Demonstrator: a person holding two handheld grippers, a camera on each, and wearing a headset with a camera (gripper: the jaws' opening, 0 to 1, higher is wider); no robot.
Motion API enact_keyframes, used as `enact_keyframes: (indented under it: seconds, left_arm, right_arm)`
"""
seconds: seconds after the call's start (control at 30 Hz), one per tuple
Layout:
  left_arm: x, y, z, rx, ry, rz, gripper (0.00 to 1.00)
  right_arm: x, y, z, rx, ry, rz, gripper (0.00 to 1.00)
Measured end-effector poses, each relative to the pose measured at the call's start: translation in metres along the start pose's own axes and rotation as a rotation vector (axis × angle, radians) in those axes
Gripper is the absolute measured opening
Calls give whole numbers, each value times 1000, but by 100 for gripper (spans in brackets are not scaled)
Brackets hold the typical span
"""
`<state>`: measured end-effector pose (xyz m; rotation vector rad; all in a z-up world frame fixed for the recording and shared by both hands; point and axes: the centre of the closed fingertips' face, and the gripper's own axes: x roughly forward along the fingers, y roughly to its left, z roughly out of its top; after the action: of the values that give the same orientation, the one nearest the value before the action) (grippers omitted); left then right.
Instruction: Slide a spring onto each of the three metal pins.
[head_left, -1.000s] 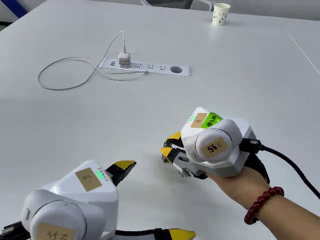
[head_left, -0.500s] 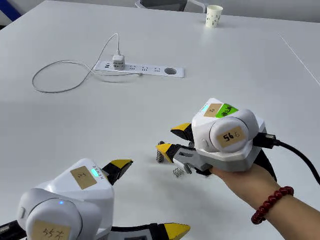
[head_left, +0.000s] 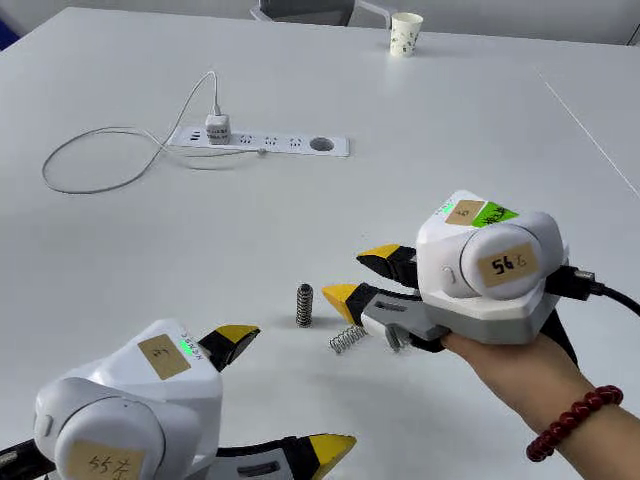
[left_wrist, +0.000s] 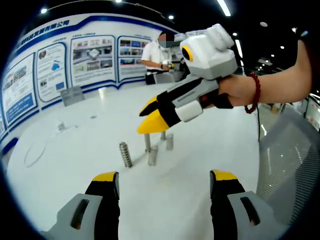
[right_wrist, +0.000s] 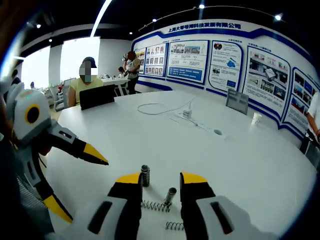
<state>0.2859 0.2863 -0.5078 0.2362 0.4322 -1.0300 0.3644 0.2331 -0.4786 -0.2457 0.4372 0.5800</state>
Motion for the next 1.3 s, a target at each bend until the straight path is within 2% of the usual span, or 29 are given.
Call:
enact_keyframes:
  seconds: [0.57,0.87,1.13,1.3]
  left_arm:
    - [20,9,2,28,13,16,51]
    - [32,11,2,42,19,18,43]
    - [46,13,-1,47,43,21,38]
    - [54,16,-2,33,47,26,34]
  right_arm:
    - [-32,-14,-23,97,-5,-44,34]
    - [-44,-18,-36,128,2,-55,34]
    - [-52,-20,-48,156,11,-58,37]
    - [-56,-22,-52,159,12,-66,40]
